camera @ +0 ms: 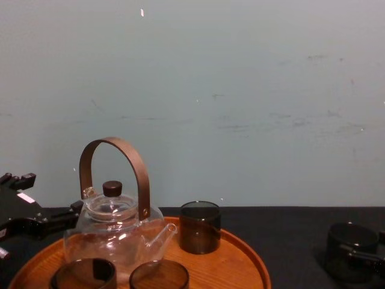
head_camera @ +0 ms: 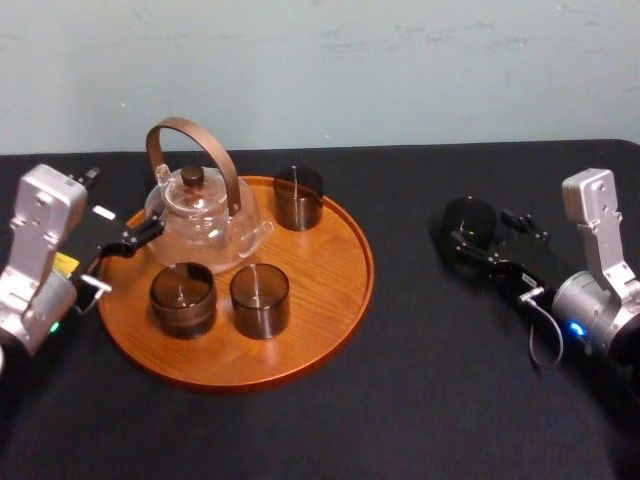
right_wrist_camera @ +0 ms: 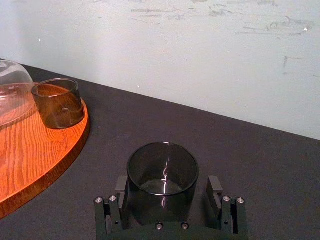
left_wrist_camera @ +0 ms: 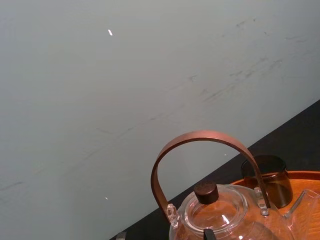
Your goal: Pick up the glass from the table and place it on the tray.
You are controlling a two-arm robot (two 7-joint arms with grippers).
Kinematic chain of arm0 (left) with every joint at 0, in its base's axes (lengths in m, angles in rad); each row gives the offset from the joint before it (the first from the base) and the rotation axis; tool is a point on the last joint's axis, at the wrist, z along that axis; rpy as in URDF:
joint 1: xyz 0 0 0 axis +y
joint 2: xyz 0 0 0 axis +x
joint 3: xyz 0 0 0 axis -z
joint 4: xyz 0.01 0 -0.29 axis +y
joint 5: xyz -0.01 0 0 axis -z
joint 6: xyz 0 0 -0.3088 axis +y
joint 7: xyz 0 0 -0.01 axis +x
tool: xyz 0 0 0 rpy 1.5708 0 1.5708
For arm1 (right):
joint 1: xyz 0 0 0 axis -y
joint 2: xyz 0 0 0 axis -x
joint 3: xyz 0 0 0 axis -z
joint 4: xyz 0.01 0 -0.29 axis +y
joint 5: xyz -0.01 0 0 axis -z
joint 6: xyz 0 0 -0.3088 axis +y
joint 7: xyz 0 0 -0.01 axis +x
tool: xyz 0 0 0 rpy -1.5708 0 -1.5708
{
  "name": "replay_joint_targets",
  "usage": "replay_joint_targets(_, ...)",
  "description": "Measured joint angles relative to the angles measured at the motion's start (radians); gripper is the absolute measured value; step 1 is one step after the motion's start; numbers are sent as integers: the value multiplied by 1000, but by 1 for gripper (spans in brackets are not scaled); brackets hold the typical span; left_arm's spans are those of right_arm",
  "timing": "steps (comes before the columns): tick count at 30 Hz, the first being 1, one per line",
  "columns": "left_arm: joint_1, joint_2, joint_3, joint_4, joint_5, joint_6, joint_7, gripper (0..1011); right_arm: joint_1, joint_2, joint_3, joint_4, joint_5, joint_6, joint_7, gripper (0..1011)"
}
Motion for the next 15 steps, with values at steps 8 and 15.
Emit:
replay_joint_targets(8, 0, 0, 0, 0, 0, 0, 0, 1001, 19, -6, -6, 28, -1, -11, 9, 1002)
replay_joint_targets(15, 0, 0, 0, 0, 0, 0, 0, 1001, 46, -14, -10, 66, 4, -27, 25, 1002)
